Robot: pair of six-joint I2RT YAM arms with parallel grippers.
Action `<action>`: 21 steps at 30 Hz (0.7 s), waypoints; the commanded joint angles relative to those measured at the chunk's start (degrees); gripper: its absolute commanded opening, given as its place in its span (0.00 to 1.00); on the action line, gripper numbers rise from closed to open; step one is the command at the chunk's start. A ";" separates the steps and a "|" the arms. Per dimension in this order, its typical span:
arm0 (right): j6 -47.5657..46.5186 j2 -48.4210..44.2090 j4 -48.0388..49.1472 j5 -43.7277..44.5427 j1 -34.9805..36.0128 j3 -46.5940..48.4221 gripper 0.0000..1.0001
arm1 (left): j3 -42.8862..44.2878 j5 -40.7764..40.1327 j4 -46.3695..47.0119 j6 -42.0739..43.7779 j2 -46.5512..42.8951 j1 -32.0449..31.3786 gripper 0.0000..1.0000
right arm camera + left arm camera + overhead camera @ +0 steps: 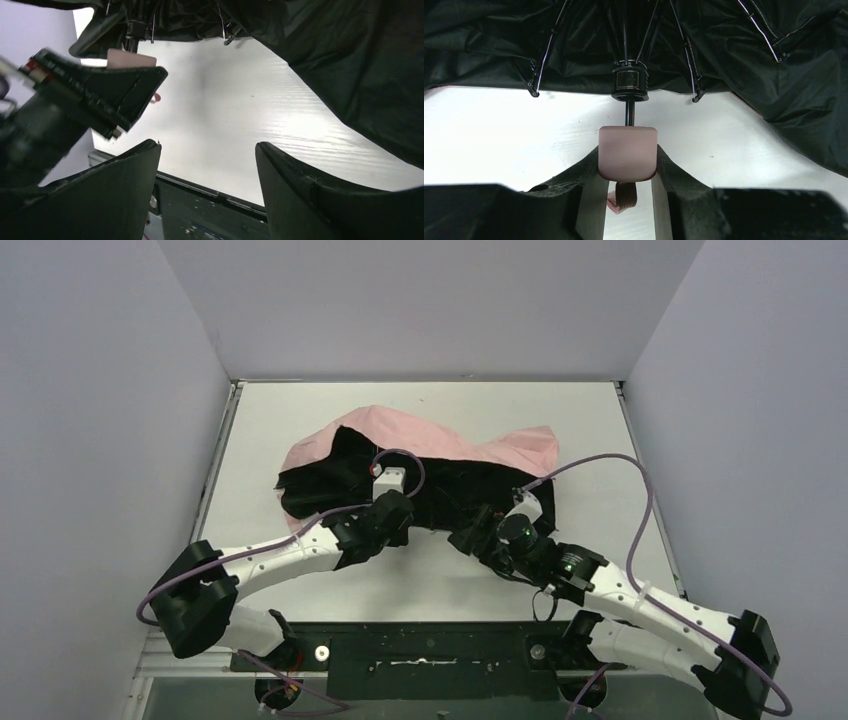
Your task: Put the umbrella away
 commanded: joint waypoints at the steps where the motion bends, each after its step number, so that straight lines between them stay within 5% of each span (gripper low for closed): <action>1: -9.17 -9.05 -6.12 6.74 1.56 -1.75 0.71 | 1.05 2.02 5.57 -0.30 3.15 1.90 0.02; 10: -20.99 -20.43 -21.22 13.51 2.20 5.77 0.71 | -2.28 7.07 5.21 0.45 0.93 2.66 0.66; 14: -27.43 -17.41 -24.35 13.18 2.22 13.34 0.71 | -5.36 10.06 1.21 1.13 -7.18 0.51 0.76; 21: -38.78 -5.40 -27.85 13.13 1.88 31.96 0.73 | 2.08 6.65 -12.21 7.37 -18.48 -11.16 0.78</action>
